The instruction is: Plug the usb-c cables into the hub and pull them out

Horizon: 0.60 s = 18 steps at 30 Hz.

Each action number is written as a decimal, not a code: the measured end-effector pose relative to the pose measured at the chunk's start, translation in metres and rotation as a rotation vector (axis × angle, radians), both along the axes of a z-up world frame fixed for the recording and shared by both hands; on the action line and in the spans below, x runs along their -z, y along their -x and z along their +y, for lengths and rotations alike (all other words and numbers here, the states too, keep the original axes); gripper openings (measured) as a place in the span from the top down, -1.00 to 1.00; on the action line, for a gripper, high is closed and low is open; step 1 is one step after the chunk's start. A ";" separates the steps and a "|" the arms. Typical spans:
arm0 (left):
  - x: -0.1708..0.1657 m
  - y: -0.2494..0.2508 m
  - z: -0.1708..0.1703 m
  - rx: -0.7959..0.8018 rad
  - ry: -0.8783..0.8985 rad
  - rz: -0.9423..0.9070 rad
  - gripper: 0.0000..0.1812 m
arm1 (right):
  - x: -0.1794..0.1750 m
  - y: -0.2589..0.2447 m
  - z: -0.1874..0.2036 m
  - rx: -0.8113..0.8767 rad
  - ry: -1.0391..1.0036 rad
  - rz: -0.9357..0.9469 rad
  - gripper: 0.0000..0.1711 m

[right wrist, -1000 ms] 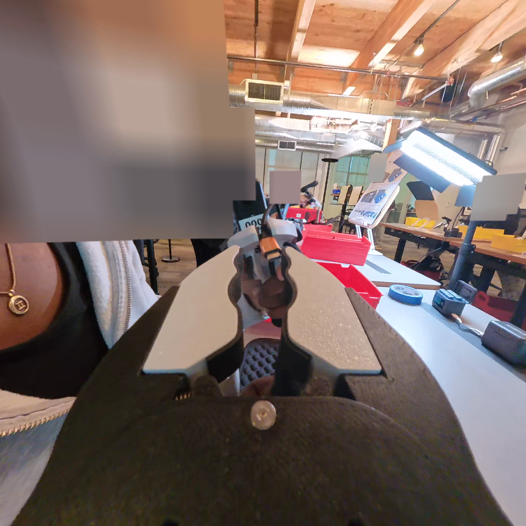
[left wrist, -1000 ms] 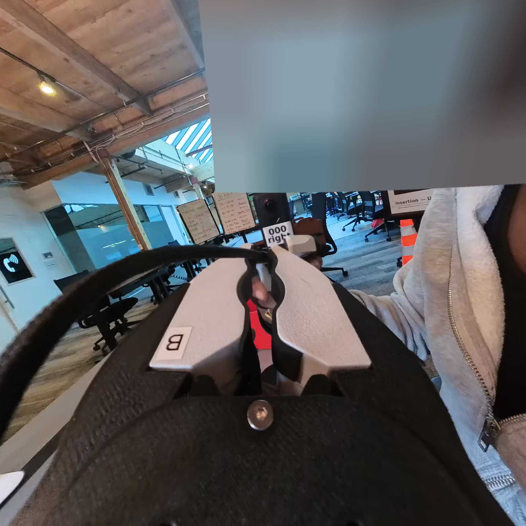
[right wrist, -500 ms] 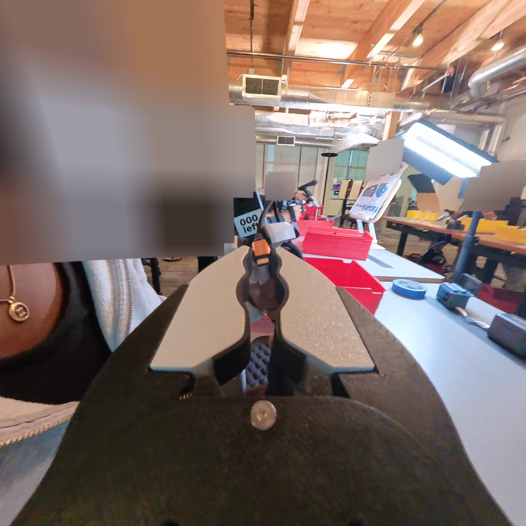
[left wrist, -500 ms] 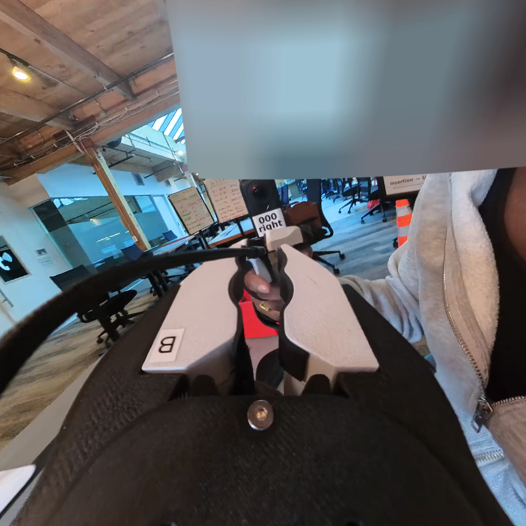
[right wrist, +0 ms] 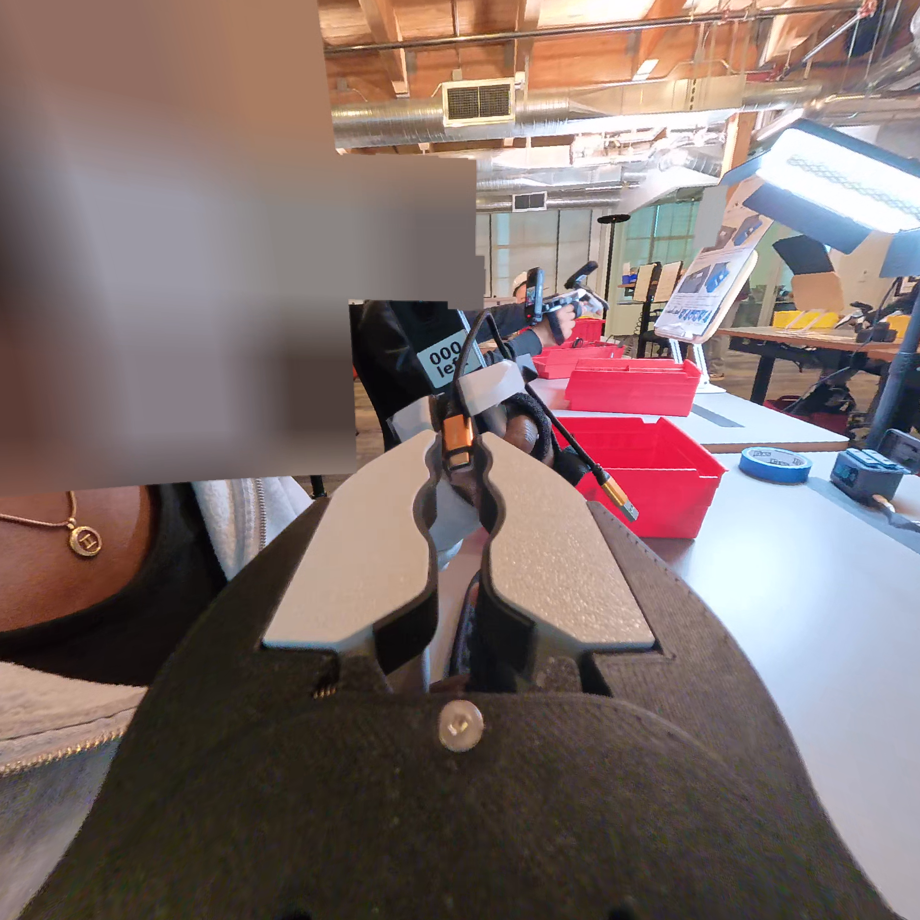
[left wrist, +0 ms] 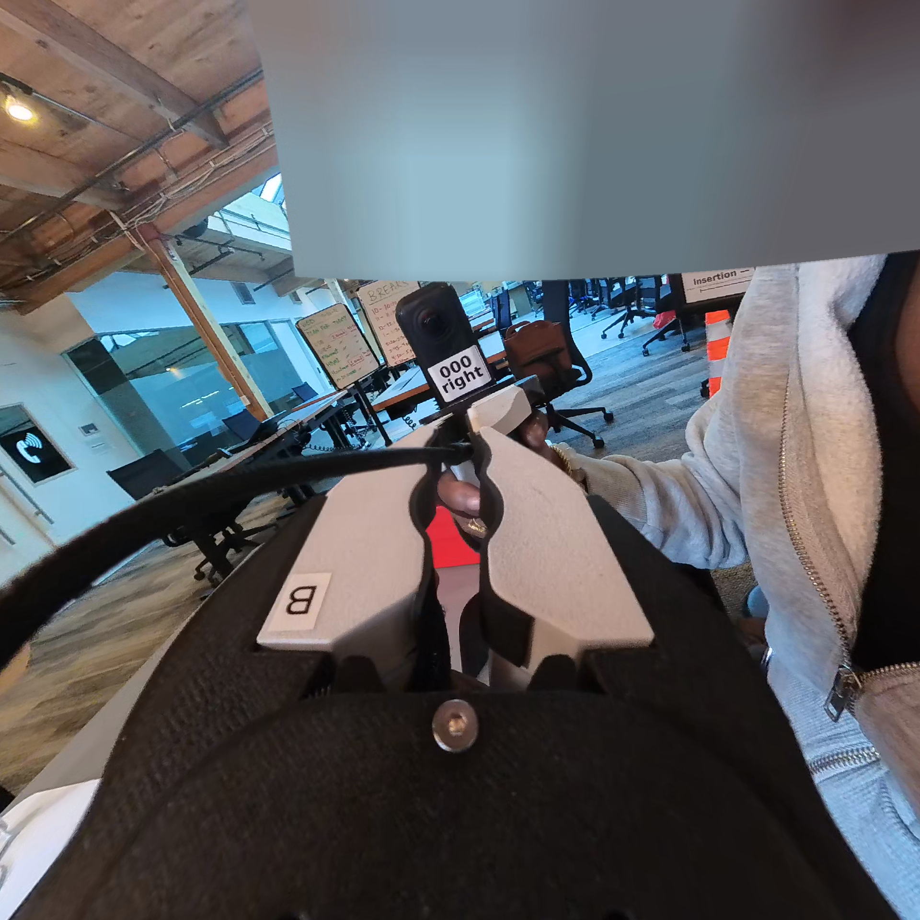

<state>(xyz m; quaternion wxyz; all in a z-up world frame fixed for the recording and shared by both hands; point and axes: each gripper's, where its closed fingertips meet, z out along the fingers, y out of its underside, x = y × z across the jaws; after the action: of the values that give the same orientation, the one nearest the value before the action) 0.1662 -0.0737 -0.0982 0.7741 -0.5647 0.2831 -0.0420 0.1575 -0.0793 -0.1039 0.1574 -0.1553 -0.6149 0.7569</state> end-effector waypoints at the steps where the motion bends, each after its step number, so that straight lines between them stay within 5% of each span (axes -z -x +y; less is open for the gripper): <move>1: 0.000 0.000 0.000 -0.003 0.001 0.005 0.86 | 0.001 0.000 0.000 0.000 -0.003 -0.004 0.87; 18: 0.016 0.000 0.000 -0.024 0.116 0.073 0.85 | 0.008 -0.003 -0.001 -0.026 -0.063 -0.044 0.87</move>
<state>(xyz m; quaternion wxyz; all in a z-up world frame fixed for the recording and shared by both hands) 0.1657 -0.0738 -0.1139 0.7297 -0.6132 0.3013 -0.0284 0.1603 -0.0804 -0.1123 0.1388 -0.1591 -0.6439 0.7354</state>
